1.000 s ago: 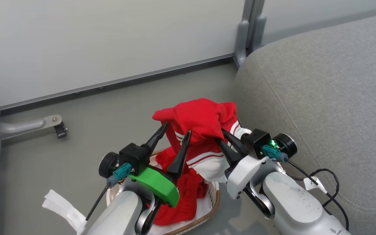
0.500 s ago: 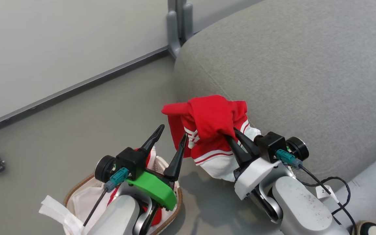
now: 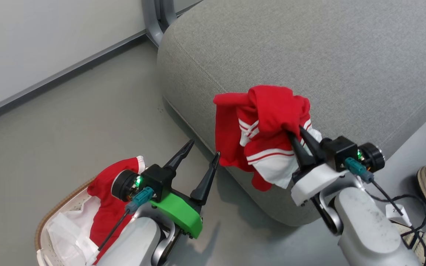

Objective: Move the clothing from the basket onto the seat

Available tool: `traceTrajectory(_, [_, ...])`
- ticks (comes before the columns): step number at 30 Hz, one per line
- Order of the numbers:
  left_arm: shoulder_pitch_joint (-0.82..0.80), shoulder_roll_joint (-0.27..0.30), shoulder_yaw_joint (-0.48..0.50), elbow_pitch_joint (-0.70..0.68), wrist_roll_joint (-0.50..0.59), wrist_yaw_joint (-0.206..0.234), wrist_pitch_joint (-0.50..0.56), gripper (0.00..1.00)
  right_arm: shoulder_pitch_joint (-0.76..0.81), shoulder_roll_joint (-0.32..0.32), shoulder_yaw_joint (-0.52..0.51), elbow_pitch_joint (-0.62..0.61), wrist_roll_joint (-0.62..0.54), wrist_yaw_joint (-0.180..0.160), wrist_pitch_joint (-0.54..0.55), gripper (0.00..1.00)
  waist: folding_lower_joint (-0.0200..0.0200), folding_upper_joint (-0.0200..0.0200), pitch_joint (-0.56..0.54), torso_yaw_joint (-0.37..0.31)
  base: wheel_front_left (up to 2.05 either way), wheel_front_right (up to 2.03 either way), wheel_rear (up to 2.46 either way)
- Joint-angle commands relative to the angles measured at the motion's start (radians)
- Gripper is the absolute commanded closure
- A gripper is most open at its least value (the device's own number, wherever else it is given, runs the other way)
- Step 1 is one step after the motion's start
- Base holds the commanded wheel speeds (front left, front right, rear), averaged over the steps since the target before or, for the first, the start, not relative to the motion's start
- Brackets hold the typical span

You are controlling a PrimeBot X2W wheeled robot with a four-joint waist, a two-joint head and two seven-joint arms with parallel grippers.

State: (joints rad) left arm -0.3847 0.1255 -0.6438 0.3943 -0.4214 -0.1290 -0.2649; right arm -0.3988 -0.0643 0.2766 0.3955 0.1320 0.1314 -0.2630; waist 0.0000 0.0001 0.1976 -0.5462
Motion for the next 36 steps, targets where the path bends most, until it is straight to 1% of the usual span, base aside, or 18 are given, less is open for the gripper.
traceTrajectory(1, [-0.018, 0.02, 0.006, 0.001, -0.003, -0.003, 0.001, 0.0, -0.04, -0.015, -0.01, -0.005, -0.014, -0.001, -0.003, 1.0, 0.0, -0.0001, 0.036, -0.009, 0.0, 0.0, 0.0])
traceTrajectory(8, [0.001, 0.073, 0.04, -0.015, 0.016, -0.003, 0.001, 0.0, -0.238, -0.098, -0.064, 0.039, -0.071, -0.001, -0.003, 1.0, 0.0, -0.0001, 0.11, -0.007, 0.0, 0.0, 0.0])
traceTrajectory(9, [-0.001, 0.085, 0.042, -0.022, 0.022, -0.003, 0.001, 0.0, -0.297, -0.126, -0.095, 0.063, -0.088, -0.001, -0.003, 1.0, 0.0, -0.0001, 0.137, 0.008, 0.0, 0.0, 0.0])
traceTrajectory(12, [-0.015, 0.11, 0.04, -0.03, 0.024, -0.003, 0.001, 0.0, -0.378, -0.159, -0.127, 0.095, -0.12, -0.001, -0.002, 1.0, 0.0, -0.0001, 0.179, 0.033, 0.0, 0.0, 0.0])
traceTrajectory(15, [-0.033, 0.13, 0.038, -0.04, 0.024, -0.003, 0.001, 0.0, -0.454, -0.207, -0.161, 0.138, -0.156, -0.002, -0.002, 1.0, 0.0, -0.0001, 0.222, 0.059, 0.0, 0.0, 0.0])
traceTrajectory(17, [-0.039, 0.143, 0.038, -0.046, 0.024, -0.003, 0.001, 0.0, -0.497, -0.221, -0.182, 0.168, -0.171, -0.001, -0.002, 1.0, 0.0, -0.0001, 0.247, 0.074, 0.0, 0.0, 0.0])
traceTrajectory(23, [-0.065, 0.178, 0.027, -0.061, 0.02, -0.003, 0.001, 0.0, -0.585, -0.234, -0.249, 0.263, -0.21, -0.001, -0.002, 1.0, 0.0, -0.0001, 0.316, 0.111, 0.0, 0.0, 0.0])
traceTrajectory(27, [-0.081, 0.201, 0.024, -0.07, 0.013, -0.003, 0.001, 0.0, -0.605, -0.21, -0.309, 0.303, -0.223, -0.001, -0.002, 1.0, 0.0, -0.0001, 0.355, 0.135, 0.0, 0.0, 0.0])
traceTrajectory(36, [-0.104, 0.226, 0.029, -0.077, 0.007, -0.003, 0.001, 0.0, -0.561, -0.158, -0.485, 0.393, -0.334, -0.001, -0.002, 1.0, 0.0, -0.0001, 0.404, 0.178, 0.0, 0.0, 0.0])
